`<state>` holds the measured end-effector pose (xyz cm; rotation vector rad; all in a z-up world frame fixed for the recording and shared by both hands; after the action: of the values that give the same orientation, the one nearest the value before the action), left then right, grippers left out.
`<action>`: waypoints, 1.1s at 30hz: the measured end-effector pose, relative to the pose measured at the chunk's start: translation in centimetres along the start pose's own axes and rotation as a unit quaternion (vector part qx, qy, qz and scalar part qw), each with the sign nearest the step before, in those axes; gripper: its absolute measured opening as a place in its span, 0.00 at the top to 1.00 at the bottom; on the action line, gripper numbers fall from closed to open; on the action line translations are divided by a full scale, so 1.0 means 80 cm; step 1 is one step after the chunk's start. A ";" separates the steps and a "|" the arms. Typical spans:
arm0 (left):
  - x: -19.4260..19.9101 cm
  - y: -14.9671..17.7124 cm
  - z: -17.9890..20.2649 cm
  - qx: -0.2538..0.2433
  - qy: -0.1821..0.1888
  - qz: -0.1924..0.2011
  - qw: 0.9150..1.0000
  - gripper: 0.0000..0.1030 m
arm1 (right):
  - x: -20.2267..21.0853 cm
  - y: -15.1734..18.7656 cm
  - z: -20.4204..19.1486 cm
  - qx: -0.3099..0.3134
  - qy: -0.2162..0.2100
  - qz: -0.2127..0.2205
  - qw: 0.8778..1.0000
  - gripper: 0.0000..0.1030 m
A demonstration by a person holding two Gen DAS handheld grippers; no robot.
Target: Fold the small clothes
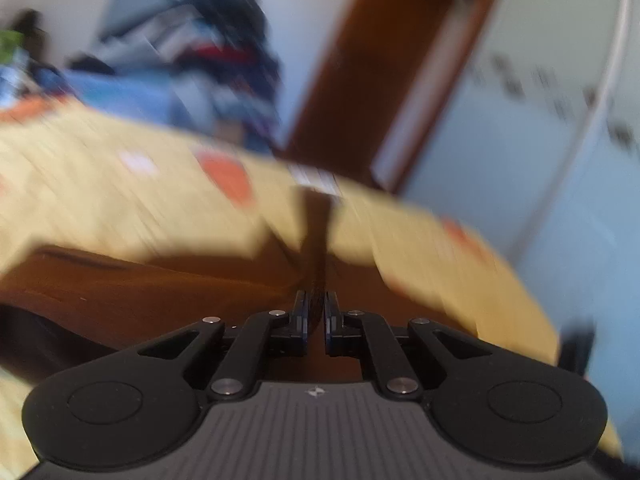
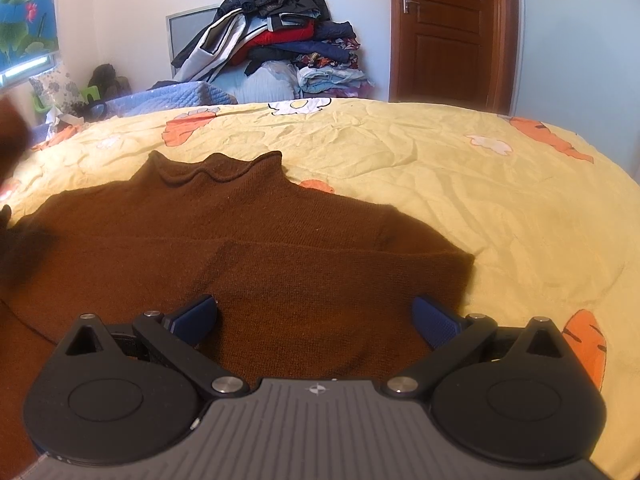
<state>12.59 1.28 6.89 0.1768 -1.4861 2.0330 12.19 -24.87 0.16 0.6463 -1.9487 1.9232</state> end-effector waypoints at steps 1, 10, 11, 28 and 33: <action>-0.008 0.021 0.012 -0.008 -0.010 -0.025 1.000 0.93 | 0.001 0.001 0.001 -0.003 -0.001 0.001 1.000 0.00; 0.029 0.117 -0.044 0.084 -0.020 0.010 0.996 0.93 | 0.004 0.001 0.008 -0.024 -0.016 0.006 1.000 0.00; 0.031 0.118 -0.049 0.112 -0.016 0.014 0.993 0.93 | 0.005 -0.002 0.008 -0.022 -0.019 0.001 1.000 0.00; 0.028 0.123 -0.075 0.199 0.019 0.021 0.980 0.92 | -0.025 -0.039 -0.049 -0.231 -0.208 -0.168 0.936 0.29; 0.027 0.123 -0.073 0.197 0.018 0.021 0.980 0.92 | -0.028 -0.043 -0.051 -0.206 -0.204 -0.176 0.941 0.86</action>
<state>6.90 5.60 -2.36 0.2679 -1.0578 2.3339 15.55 -20.55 2.02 1.2358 -2.1900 1.1835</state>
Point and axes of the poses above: each gripper's, at about its wrist camera, not at the fingertips, and x roughly against the way its jaws point, z to its right, y to its underside, the point moved 1 cm from there along -x, roughly the way its jaws point, and after that the axes turned 6 degrees about z, right-handed, at the moved point
